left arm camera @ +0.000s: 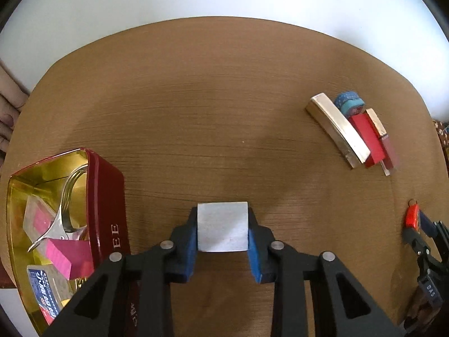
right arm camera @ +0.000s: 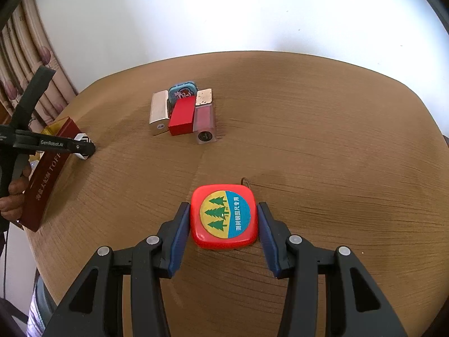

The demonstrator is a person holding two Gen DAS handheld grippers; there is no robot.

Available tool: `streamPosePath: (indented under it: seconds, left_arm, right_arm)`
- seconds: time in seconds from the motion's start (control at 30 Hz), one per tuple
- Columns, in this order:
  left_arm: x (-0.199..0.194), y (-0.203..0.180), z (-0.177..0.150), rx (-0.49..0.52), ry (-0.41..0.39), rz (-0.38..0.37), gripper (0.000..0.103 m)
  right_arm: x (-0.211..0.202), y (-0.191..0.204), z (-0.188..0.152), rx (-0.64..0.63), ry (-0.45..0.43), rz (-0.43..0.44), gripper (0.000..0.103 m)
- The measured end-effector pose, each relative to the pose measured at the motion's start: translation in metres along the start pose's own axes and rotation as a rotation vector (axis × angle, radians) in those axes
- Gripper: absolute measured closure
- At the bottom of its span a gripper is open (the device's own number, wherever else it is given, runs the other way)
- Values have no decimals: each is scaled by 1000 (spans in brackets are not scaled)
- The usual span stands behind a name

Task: Organize rigid objects
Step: 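Carry the white cube over the tin and release it with the left tool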

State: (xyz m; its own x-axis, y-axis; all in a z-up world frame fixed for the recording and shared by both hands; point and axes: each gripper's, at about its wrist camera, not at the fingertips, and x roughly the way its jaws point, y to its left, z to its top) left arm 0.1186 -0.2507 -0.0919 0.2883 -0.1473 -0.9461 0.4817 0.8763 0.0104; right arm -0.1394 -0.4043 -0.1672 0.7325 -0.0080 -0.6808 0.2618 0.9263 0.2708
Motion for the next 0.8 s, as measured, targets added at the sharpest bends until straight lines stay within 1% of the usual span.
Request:
streamPosePath:
  seconds: [0.13,0.23,0.3,0.4,0.43,0.5,0.57,0.6,0.67,0.73,0.8]
  left_arm:
    - [-22,-5,-18,4,-25,-30,73]
    - [-46,-5,-34,-2,-62,-57,73]
    - [-65,3,-47,-20,-85,-59,73]
    - [-90,24,-62,-60,-106,-55,73]
    - [-101,39,-67,-80,-117,-44,73]
    - [-114,55,-69,-112,-129,-18,73]
    - [-126,84,-72,-138,-141,35,73]
    - [-127,100,-64,-150,-147,70,73]
    - [-126,125,-59,-150,-151,130,73]
    - [-114,153,-52,-175,-126,180,73]
    - [-101,174,-46,-183,-106,172,73]
  right_arm:
    - [1,-2,-1,5,-5,-3,59]
    - [0,0,-2,-5,-10,-14,59]
    - [0,1,-4,-15,-11,-22,59]
    - [0,2,-5,-19,-15,-33,59]
    - [0,2,-5,-26,-14,-38,59]
    - [-1,3,-6,-28,-19,-40,59]
    - [0,4,-5,-32,-19,-44,59]
    - [0,5,-3,-34,-19,-46,59]
    - [0,7,-4,-37,-19,-53,59]
    - [1,9,-3,-41,-18,-57,59]
    - [2,10,-3,-43,-18,-57,59]
